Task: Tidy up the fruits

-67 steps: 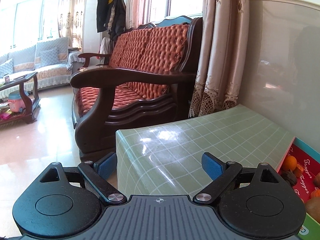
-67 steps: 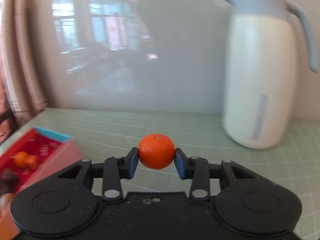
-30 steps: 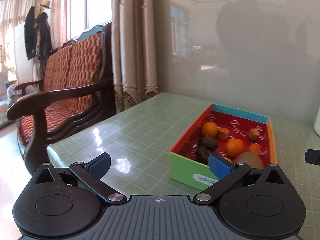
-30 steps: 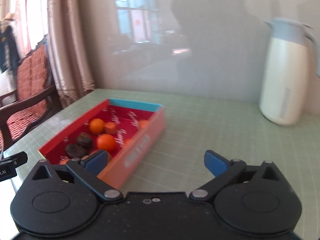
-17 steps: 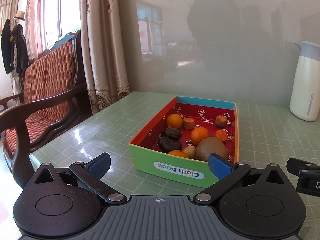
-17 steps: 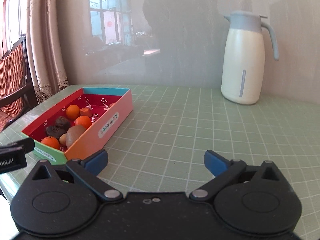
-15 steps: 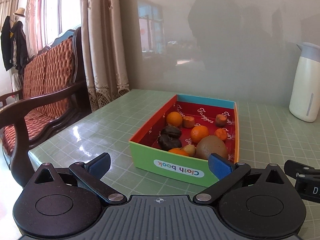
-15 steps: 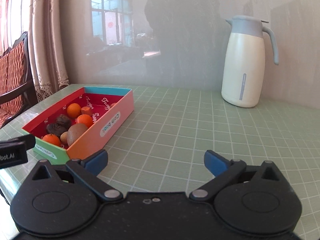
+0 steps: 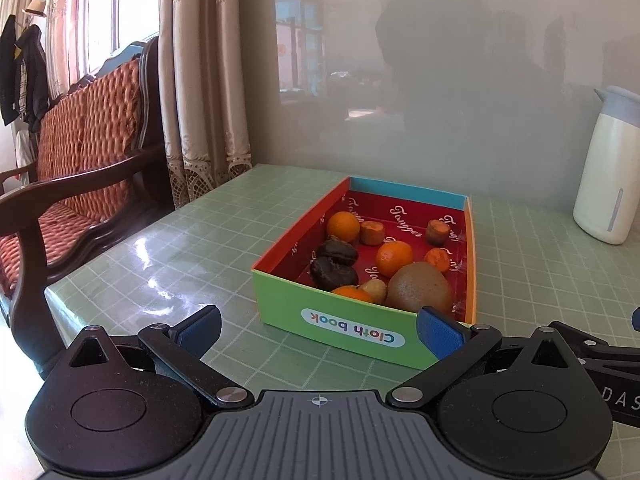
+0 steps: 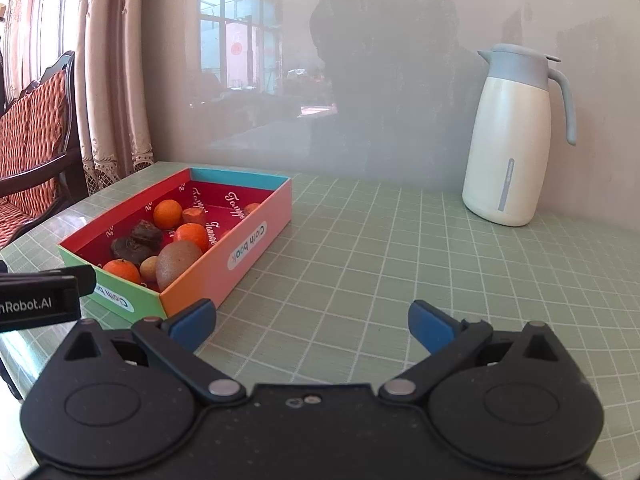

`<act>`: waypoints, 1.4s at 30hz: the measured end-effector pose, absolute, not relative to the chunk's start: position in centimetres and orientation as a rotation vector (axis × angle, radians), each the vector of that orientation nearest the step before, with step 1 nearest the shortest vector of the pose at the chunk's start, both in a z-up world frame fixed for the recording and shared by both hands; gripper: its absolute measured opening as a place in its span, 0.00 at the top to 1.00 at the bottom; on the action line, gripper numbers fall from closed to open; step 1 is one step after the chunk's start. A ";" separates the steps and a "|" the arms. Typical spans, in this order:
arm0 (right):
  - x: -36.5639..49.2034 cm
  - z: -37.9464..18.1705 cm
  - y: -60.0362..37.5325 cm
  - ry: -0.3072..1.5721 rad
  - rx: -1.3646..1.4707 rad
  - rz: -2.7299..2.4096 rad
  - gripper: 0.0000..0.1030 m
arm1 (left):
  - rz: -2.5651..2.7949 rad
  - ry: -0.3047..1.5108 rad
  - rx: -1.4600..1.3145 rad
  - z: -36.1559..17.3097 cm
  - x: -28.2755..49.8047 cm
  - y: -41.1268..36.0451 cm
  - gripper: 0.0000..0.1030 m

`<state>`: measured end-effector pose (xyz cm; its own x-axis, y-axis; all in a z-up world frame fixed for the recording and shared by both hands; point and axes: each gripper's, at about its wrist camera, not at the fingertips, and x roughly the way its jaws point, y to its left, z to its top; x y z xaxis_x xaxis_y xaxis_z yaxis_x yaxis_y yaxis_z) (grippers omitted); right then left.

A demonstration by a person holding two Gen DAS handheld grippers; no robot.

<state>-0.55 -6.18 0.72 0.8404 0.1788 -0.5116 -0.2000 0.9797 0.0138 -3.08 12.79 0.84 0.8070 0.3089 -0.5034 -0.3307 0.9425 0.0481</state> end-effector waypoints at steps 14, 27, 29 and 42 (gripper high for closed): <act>-0.4 0.6 -6.6 0.547 -0.009 0.206 0.00 | 0.333 0.532 -0.034 0.8 -3.1 12.6 0.00; -0.2 0.5 -6.6 0.557 -0.011 0.215 0.00 | 0.330 0.532 -0.033 0.8 -3.1 12.7 0.00; -0.2 0.5 -6.6 0.557 -0.010 0.215 0.00 | 0.329 0.532 -0.033 0.8 -3.1 12.7 0.00; -0.2 0.5 -6.5 0.561 -0.009 0.220 0.00 | 0.337 0.528 -0.028 0.8 -3.0 12.6 0.00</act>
